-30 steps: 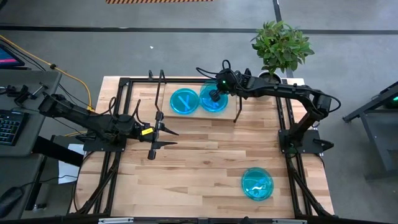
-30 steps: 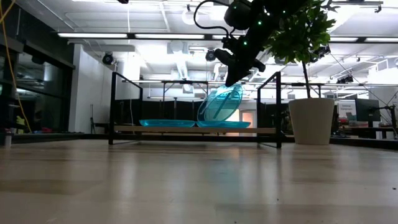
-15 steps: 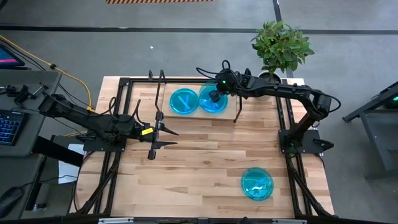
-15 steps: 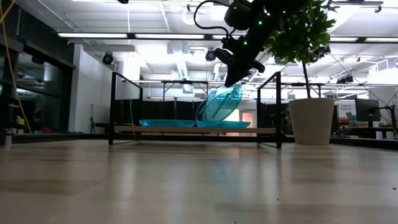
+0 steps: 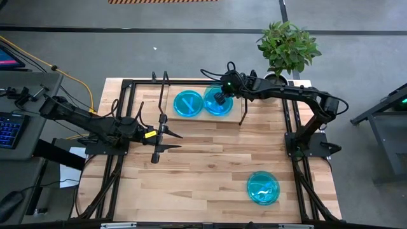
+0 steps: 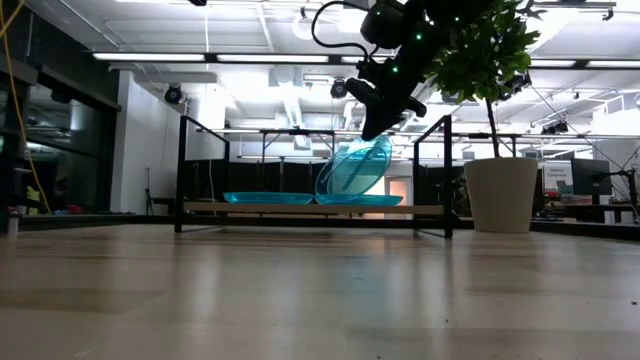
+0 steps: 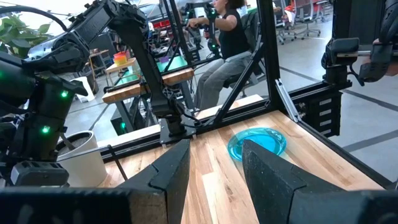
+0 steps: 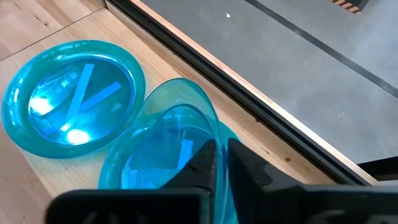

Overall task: Place and stack plates onto a shelf
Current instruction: Stack the blue plate on top of the blue plate on the shelf

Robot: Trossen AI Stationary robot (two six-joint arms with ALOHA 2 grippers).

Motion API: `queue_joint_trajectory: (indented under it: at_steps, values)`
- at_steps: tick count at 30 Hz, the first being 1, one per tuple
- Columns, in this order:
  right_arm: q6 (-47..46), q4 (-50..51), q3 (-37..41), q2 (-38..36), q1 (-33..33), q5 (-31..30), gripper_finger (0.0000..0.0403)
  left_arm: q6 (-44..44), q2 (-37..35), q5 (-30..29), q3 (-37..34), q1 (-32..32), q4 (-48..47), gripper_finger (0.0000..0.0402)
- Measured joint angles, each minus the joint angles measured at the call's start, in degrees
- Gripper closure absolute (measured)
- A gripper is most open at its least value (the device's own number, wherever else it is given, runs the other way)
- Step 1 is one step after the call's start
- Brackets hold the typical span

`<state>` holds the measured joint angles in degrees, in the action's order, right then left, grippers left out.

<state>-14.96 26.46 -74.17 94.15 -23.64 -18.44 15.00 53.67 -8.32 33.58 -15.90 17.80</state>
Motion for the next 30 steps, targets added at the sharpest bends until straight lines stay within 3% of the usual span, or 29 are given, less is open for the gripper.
queue_joint_trajectory:
  at_steps: [13, 22, 30]
  values:
    - [1.6, -0.9, 0.0, 0.0, 0.0, 0.0, 0.0261, 0.0, 0.0, 0.0, 0.0, 0.0, 0.0, 0.0264]
    - [4.9, -0.9, -0.4, -0.6, 0.0, -0.3, 0.0245, 0.0, 0.0, 0.0, 0.0, 0.0, -0.7, 0.0264]
    - [7.9, 1.1, 1.1, -7.0, 5.9, 7.2, 0.0245, 0.0, 0.0, 0.0, 0.0, 0.0, -1.7, 0.0264]
